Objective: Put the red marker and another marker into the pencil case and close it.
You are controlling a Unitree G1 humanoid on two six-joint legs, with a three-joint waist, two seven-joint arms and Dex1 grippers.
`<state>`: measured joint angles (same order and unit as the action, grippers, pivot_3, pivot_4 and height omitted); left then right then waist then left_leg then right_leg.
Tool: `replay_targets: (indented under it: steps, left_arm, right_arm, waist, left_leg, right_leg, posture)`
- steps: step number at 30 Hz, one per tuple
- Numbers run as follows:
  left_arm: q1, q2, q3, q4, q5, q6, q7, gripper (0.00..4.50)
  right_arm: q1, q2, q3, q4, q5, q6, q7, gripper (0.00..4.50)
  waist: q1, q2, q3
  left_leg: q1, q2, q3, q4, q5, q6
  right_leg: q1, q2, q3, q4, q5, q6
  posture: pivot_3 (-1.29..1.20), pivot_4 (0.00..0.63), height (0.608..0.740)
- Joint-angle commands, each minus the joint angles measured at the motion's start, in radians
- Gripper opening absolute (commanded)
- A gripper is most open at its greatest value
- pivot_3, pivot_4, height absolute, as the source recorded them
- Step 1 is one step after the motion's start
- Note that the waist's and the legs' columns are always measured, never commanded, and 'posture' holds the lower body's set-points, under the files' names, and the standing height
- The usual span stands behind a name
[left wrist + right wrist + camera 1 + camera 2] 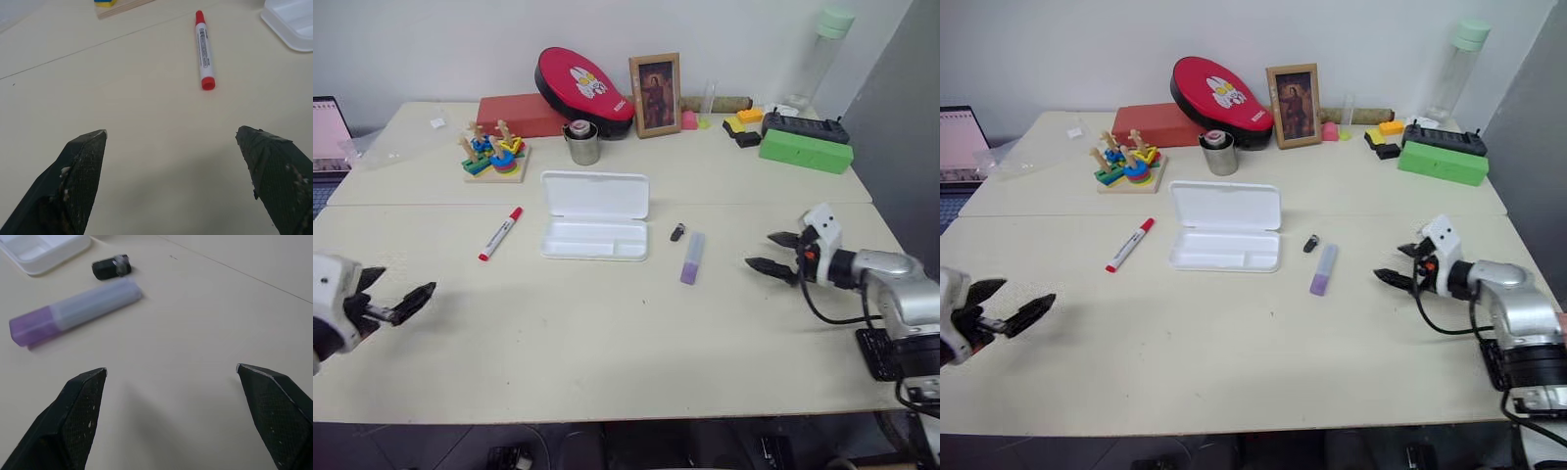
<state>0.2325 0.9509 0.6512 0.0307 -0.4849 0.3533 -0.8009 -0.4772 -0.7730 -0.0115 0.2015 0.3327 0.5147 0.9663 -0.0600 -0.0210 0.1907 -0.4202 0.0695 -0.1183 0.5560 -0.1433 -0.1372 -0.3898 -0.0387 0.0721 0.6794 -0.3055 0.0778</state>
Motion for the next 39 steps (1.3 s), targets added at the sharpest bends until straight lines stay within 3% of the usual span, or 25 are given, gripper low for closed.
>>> replay_targets:
  steps: [1,3,27,32,39]
  left_arm:
    - [0.037,0.031,0.034,-0.051,0.003,0.018,-0.067,4.5]
    - [0.034,0.026,0.038,-0.06,0.007,0.023,-0.066,4.5]
    - [-0.014,0.0,-0.019,-0.052,0.054,0.022,-0.109,4.5]
    - [-0.059,-0.049,-0.063,-0.19,-0.028,0.075,-0.099,4.5]
    - [-0.173,-0.164,-0.276,-0.397,-0.053,0.132,-0.03,4.5]
  right_arm:
    - [-0.023,-0.017,0.009,-0.055,0.007,0.034,0.036,4.46]
    - [-0.028,-0.011,0.01,-0.06,0.004,0.041,0.032,4.46]
    - [-0.015,0.003,-0.001,-0.088,0.004,0.065,0.017,4.46]
    - [-0.074,0.061,-0.031,-0.189,0.154,0.147,0.079,4.46]
    - [-0.259,0.26,0.239,-0.154,0.034,0.105,0.081,4.46]
  waist:
    - [-0.001,0.0,0.0]
    - [0.0,0.0,0.0]
    - [0.002,0.0,0.0]
    - [0.002,0.0,0.0]
    - [0.0,-0.001,0.0]
  left_leg:
    - [0.0,0.0,0.0,0.0,0.0,0.0]
    - [0.0,0.0,0.001,0.0,0.0,0.0]
    - [0.0,0.0,0.001,0.0,0.0,0.0]
    - [0.0,0.0,0.001,0.0,0.0,0.0]
    - [0.002,0.0,0.001,0.001,0.0,0.0]
  right_leg:
    - [0.0,0.0,0.0,0.0,0.0,0.0]
    - [0.0,0.0,0.001,0.0,-0.004,-0.006]
    - [0.0,0.0,0.001,0.0,-0.003,-0.006]
    - [0.0,0.0,0.001,0.0,-0.001,-0.001]
    - [0.002,0.001,0.001,0.001,0.001,0.002]
  posture:
    - [0.0,0.15,0.74]
    - [0.0,0.15,0.74]
    - [0.0,0.15,0.74]
    - [0.0,0.15,0.74]
    - [0.0,0.15,0.74]
